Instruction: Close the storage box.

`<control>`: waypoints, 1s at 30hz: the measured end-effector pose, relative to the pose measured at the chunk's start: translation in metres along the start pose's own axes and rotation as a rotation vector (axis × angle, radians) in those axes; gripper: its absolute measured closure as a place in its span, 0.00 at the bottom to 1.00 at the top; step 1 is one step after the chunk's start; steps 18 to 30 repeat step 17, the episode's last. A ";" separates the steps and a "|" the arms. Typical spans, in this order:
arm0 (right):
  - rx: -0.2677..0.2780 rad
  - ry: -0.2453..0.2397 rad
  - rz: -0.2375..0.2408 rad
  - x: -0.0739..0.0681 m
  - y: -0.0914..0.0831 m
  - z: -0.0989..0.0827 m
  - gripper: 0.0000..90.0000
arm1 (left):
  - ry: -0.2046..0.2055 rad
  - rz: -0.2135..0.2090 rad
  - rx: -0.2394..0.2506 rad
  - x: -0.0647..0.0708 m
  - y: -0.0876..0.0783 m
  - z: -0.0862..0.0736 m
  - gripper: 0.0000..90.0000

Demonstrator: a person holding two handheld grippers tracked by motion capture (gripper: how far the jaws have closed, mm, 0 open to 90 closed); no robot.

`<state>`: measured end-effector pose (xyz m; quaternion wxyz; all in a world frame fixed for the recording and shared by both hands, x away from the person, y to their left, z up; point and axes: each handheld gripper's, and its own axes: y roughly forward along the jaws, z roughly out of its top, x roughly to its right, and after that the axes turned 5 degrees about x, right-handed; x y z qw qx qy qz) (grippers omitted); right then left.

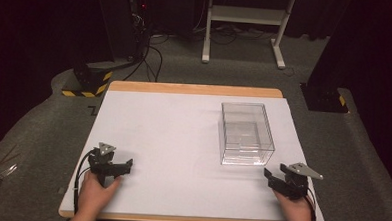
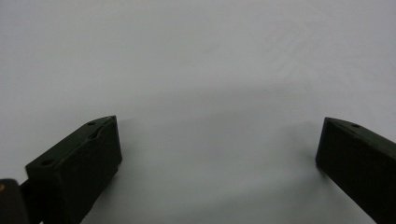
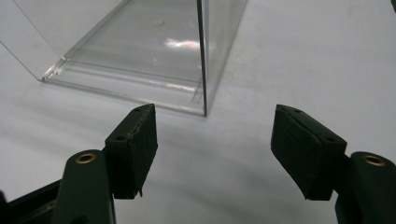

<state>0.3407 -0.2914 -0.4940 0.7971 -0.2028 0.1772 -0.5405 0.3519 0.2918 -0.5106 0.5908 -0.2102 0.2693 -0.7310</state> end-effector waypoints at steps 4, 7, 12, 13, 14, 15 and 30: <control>-0.010 -0.034 -0.010 -0.002 -0.005 -0.004 0.36 | -0.001 -0.001 0.000 0.000 0.000 0.000 0.01; -0.026 -0.054 -0.009 -0.003 -0.005 -0.008 0.35 | 0.000 0.000 0.000 0.000 0.000 0.000 0.01; -0.050 -0.073 -0.016 -0.006 -0.002 -0.009 0.35 | 0.000 0.001 0.001 0.000 0.000 0.000 0.01; -0.051 -0.072 -0.018 -0.006 -0.002 -0.009 0.35 | 0.000 0.001 0.001 0.000 0.000 0.000 0.01; -0.051 -0.071 -0.016 -0.005 -0.002 -0.009 0.35 | 0.000 0.001 0.001 0.000 0.000 0.000 0.01; -0.053 -0.060 -0.015 -0.005 -0.002 -0.009 0.35 | 0.000 0.001 0.001 0.000 0.000 0.000 0.01; -0.047 -0.051 -0.008 -0.003 -0.002 -0.009 0.35 | 0.000 0.001 0.001 0.000 0.000 0.000 0.01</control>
